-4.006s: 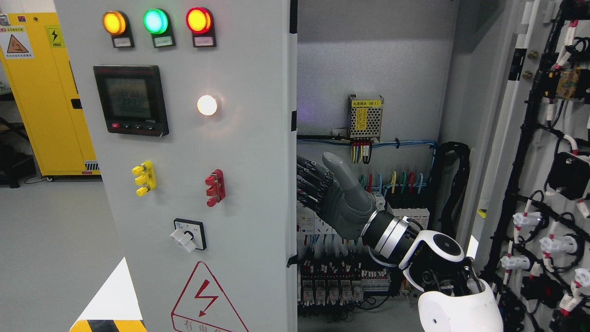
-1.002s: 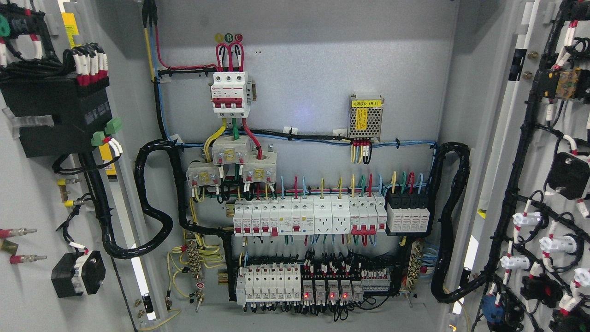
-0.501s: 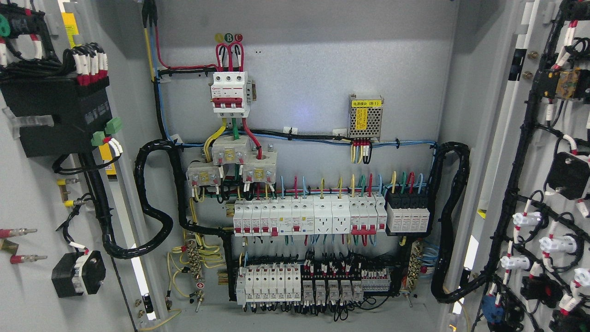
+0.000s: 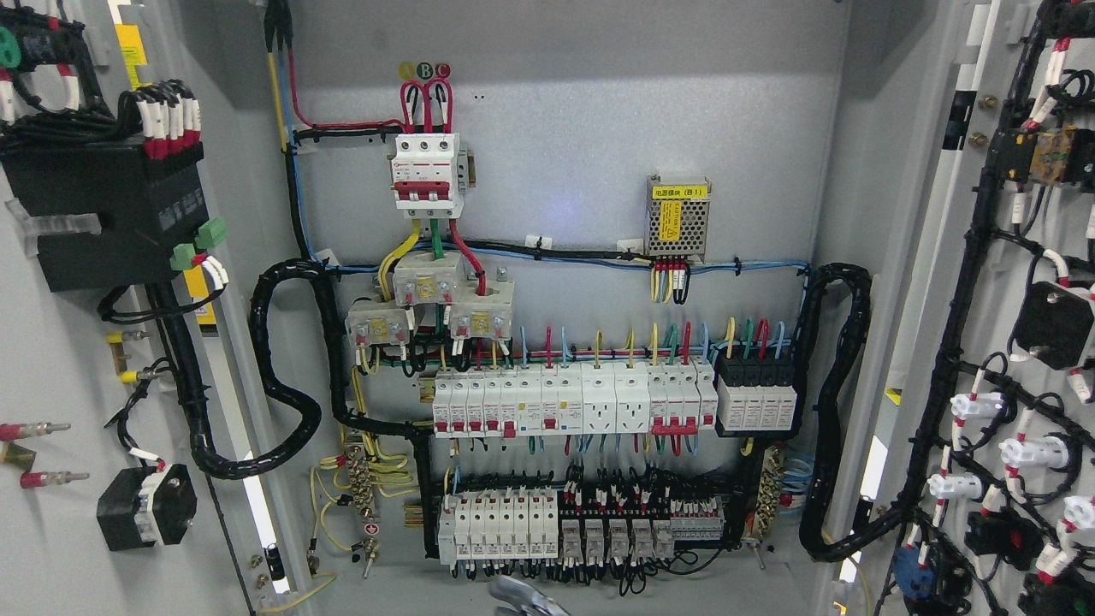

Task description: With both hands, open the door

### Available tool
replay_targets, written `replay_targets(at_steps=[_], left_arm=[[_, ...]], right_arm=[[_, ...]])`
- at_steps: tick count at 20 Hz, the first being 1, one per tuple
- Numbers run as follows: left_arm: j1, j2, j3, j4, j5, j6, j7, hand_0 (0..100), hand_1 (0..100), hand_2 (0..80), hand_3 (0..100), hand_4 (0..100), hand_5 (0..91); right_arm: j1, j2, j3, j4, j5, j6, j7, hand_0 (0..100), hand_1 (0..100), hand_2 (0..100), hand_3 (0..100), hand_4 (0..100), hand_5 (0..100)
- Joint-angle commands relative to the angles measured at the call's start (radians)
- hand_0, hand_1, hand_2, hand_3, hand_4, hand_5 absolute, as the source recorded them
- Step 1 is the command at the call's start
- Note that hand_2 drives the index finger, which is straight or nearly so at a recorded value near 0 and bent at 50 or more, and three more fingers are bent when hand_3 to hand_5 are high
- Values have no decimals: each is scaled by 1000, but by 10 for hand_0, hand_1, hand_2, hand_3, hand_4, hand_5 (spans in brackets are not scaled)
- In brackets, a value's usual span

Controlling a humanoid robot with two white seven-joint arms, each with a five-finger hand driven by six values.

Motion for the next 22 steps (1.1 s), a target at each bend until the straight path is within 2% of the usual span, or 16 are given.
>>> replay_targets(at_steps=[1,4,5,7,9,11,13,19,21,22], left_arm=[[120,16,0,-564,-3,-30,-1,0,0,0,0,0,0],[220,17,1,-994,-4,-24,-8,0,0,0,0,0,0],[234,17,3,-1112,-3,-25,-23,0,0,0,0,0,0],[249,19,26,-1296,-1,-30,-67,0,0,0,0,0,0],[272,24,38,-1454,-3,-30,-112,0,0,0,0,0,0],[295,43,35,-1600,-1,-30,-130,0,0,0,0,0,0],[309,47,33,-1715,0,-30,-130,0,0,0,0,0,0],[318,79,33,-1960,2,-42,-149,0,0,0,0,0,0],[350,114,35,-1986,2,-97,-184,0,0,0,0,0,0],[369,137,35,-1988,2,-155,-213,0,0,0,0,0,0]], right_arm=[[259,-132,-285,-125,9,-130,-4,201,123,0,0,0,0],[331,-137,-391,-140,8,-268,-4,201,123,0,0,0,0],[353,-151,-412,-163,6,-299,-4,201,123,0,0,0,0],[396,-183,-440,-203,5,-348,-4,201,123,0,0,0,0],[417,-194,-463,-202,5,-417,-4,201,122,0,0,0,0],[439,-213,-465,-202,3,-464,-4,200,123,0,0,0,0],[440,-223,-474,-202,-3,-489,-4,201,122,0,0,0,0],[434,-238,-512,-202,-104,-492,-4,200,123,0,0,0,0],[427,-240,-540,-203,-104,-495,-4,200,123,0,0,0,0],[416,-241,-555,-203,-104,-495,-2,200,123,0,0,0,0]])
